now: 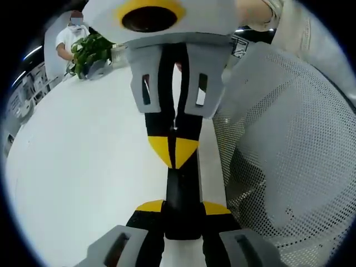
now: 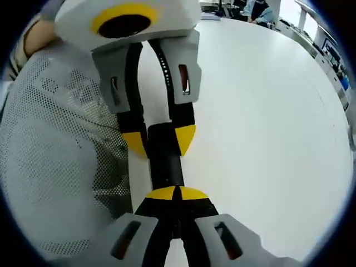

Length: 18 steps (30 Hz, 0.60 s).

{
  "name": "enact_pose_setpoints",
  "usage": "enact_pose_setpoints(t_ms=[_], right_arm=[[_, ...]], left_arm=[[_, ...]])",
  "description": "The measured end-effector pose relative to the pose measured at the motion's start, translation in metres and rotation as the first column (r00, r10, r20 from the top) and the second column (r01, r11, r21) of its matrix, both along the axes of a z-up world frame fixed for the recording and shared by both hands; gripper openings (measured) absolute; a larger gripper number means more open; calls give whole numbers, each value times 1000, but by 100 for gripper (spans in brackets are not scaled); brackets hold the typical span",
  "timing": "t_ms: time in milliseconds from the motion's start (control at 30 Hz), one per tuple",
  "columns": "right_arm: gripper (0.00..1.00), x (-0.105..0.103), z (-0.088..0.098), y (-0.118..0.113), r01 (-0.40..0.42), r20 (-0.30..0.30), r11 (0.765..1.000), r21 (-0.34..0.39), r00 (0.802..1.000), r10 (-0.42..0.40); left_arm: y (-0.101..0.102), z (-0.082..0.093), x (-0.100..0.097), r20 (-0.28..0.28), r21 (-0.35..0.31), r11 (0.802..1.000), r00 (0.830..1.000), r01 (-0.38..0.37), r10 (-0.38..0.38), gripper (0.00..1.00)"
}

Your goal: Press the specified remote control buttons in sequence, fully releasing each button before pressing the next.

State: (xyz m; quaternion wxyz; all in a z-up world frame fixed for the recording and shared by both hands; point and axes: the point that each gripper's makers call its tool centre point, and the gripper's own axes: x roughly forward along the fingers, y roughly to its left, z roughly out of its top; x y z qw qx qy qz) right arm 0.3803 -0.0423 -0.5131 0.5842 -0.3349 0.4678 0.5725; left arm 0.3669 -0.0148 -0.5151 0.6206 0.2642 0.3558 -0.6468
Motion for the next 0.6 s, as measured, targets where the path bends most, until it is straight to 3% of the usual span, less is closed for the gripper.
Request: enact_pose_setpoints(t_ms=[133,300,533,600], right_arm=[[0,2,-1,-1,97,-52,995,-23,994,-98],[0,4,-2,-1,142,-88,989,-38,986,-145],[0,3,-2,-2,133,-101,991,-14,986,-134],[0,3,-1,-1,88,-81,996,20,993,-86]], left_arm=[[0,0,0,-1,0,1000,1000,0,0,24],[0,-1,1,-4,-7,1000,1000,-7,7,24],[0,0,0,-8,-11,1000,1000,-10,10,24],[-1,0,0,-9,-16,1000,1000,-12,12,24]])
